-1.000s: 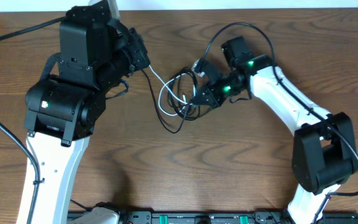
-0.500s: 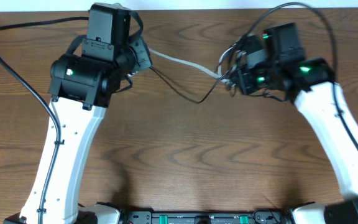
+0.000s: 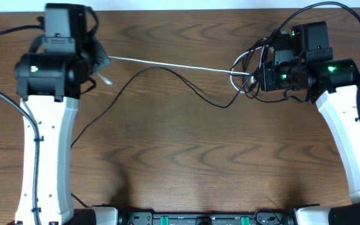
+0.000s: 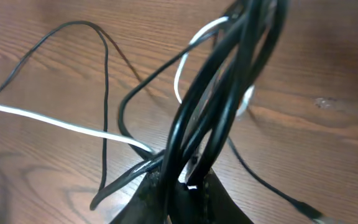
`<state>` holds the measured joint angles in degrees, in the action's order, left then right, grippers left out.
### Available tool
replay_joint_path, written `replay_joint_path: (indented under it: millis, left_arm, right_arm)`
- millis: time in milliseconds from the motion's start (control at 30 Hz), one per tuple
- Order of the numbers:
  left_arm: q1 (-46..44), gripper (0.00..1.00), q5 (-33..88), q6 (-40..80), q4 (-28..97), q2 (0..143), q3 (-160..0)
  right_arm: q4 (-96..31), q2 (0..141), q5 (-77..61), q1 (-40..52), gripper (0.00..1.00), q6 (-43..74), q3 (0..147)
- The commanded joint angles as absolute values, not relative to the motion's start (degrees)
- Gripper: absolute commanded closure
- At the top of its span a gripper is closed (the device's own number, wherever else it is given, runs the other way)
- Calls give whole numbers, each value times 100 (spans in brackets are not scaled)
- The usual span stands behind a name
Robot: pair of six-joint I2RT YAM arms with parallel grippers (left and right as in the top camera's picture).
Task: Untangle cables
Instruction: 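Pull the grippers apart, stretching the white cable between them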
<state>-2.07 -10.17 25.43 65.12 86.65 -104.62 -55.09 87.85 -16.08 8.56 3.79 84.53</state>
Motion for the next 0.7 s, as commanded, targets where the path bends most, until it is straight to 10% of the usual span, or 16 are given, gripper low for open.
replay_joint_path:
  millis: [0,667]
  left_arm:
    - [152,93,-1597,2499,6539,8606,-10523]
    - [854,93,-1855,2145,6530,8611,-10523]
  right_arm:
    - [-5500,8840,-1352,548,90,462,8534]
    - [-5655,9723,-843,436,99,816,8532]
